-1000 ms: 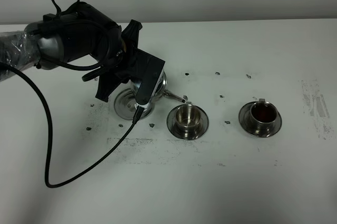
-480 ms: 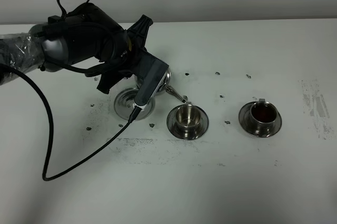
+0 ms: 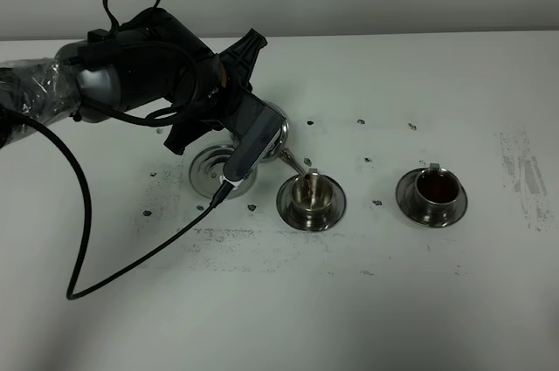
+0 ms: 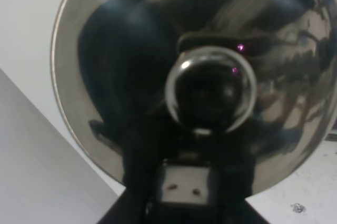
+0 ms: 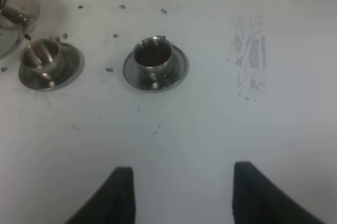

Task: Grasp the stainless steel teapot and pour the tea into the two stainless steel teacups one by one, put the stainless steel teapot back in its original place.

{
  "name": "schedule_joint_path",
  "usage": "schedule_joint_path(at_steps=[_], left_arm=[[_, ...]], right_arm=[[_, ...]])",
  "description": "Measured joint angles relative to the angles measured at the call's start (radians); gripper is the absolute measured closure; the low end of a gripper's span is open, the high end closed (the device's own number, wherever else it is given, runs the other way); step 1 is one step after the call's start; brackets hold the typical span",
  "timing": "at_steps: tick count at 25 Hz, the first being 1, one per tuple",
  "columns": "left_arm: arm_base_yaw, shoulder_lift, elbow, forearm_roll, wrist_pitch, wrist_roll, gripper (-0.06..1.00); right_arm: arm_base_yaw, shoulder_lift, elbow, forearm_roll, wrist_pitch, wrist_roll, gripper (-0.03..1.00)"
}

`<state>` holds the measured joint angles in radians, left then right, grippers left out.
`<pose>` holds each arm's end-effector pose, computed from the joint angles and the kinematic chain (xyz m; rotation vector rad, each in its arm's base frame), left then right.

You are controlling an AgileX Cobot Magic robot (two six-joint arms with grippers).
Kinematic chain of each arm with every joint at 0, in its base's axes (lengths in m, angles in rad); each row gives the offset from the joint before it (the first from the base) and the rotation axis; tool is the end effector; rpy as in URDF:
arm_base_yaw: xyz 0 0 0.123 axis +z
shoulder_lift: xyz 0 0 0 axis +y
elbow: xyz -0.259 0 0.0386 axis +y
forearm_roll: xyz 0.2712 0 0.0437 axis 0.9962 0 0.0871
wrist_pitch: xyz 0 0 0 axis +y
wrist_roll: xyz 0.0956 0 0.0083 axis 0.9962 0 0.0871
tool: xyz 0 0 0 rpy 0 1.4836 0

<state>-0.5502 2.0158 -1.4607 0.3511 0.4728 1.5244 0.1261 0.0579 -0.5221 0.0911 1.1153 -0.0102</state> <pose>0.3979 -0.2264 0.1592 2.4133 1.0279 0.7006 0.0461 0.0138 0.2860 -0.1508 2.1309 0.1790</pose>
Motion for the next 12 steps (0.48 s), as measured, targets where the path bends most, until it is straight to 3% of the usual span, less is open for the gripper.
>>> schedule_joint_path(at_steps=[12], left_arm=[[-0.011,0.000,0.000,0.027,-0.032,0.053,0.75]], right_arm=[[0.000,0.000,0.000,0.000,0.000,0.000,0.56]])
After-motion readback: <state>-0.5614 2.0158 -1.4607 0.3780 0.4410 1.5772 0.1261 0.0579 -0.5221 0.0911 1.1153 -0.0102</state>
